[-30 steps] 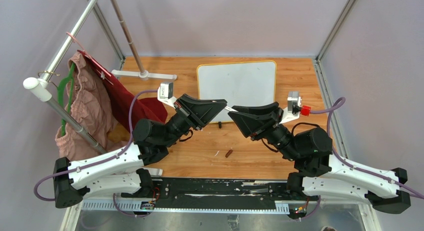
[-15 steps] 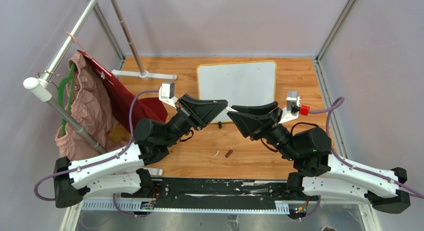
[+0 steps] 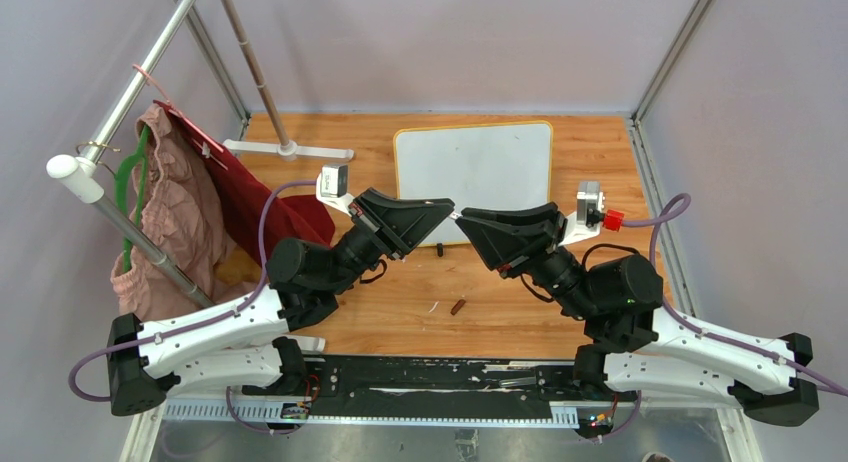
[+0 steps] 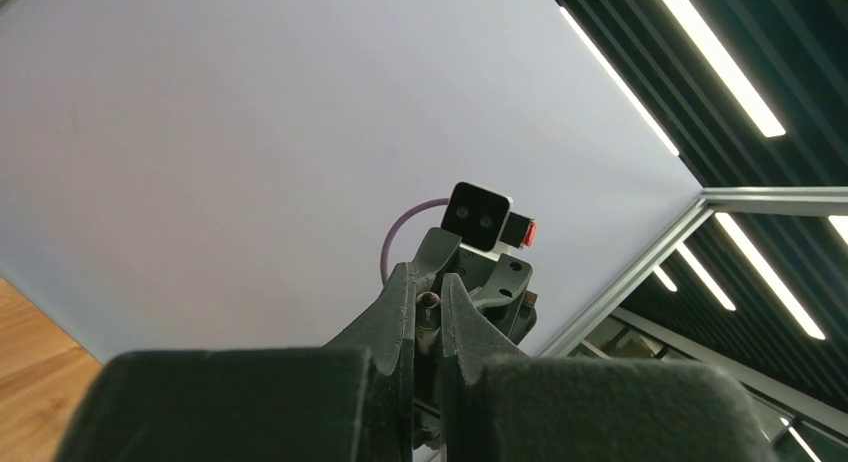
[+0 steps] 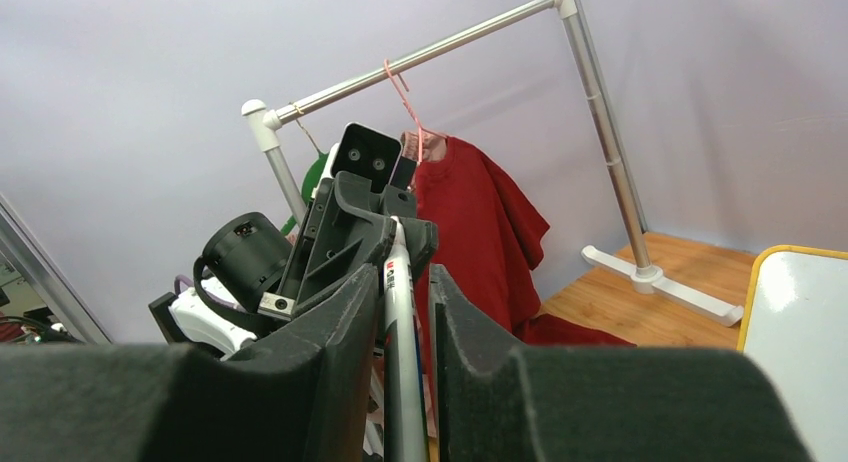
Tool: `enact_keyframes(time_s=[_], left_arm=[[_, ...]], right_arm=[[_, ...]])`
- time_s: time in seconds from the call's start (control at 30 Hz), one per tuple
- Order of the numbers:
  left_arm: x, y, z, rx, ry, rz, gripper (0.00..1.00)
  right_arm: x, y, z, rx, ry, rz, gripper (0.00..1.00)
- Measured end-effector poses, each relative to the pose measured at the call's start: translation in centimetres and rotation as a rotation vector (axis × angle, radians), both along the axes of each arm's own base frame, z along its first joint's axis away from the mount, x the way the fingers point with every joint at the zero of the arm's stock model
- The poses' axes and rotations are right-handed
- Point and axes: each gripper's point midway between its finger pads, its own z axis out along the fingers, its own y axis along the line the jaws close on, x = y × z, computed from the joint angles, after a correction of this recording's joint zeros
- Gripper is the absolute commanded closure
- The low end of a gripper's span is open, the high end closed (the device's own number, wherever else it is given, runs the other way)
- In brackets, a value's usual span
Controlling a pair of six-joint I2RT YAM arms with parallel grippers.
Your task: Write a sentence on the whiteboard
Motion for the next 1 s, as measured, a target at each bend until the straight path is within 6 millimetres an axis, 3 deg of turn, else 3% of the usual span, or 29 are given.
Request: enact_keyframes(time_s=[0.47,0.83,0.87,0.9,1.0], left_arm=[[0.15,0.09,-0.13,-0.005,0.007,0.006,1.0],[-0.01,0.25,0.22,-0.024,0.01,-0.004,1.0],[-0.01,0.27,0.24,-0.025,0.01,-0.004,0.95],[-0.01,0.27,0.21,-0.024,0.01,-0.004,0.82],[0.0,0.29,-0.05,-0.018,0.007,0.0,0.34]], right_arm=[[0.08,0.16,0.14,0.008,-0.001,-0.001,0.72],[-0.11,0.23,0.3,0.004,-0.006,0.009,1.0],[-0.15,0.26,0.32,0.004,-0.008,0.011,1.0],[-0.16,0.28,0.31,0.004,-0.008,0.012,1.0],[-0.17,0.33,0.16,-0.004,-0.009,0.012,1.0]])
